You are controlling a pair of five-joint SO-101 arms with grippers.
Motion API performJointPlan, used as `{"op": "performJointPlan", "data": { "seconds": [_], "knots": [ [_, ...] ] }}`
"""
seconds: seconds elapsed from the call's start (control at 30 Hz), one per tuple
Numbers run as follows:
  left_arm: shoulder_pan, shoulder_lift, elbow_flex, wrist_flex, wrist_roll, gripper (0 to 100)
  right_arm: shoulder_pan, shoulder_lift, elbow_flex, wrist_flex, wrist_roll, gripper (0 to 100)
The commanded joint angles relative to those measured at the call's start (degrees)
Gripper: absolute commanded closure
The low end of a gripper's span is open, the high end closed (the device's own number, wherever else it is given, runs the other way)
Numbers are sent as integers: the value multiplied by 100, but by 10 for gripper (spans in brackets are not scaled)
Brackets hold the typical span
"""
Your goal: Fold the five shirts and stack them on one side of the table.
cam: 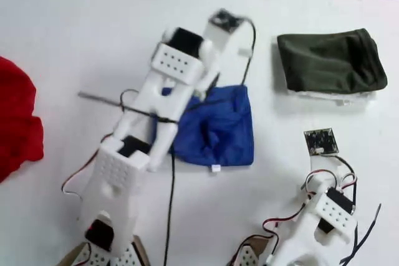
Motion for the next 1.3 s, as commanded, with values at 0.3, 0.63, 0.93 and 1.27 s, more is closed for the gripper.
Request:
{"op": "performJointPlan", "data": {
  "seconds": [0.3, 0.63, 0.93, 1.27],
  "knots": [
    [1442, -404, 1235, -378, 44, 973, 75, -145, -26, -101, -9, 978],
    [1916, -413, 787, 88, 193, 974, 75, -145, -26, -101, -9, 978],
    [607, -422, 40, -352, -62, 974, 75, -145, -26, -101, -9, 978],
    [-1064, 1204, -207, -1204, -431, 974, 75, -145, -26, -101, -9, 978]
  ]
}}
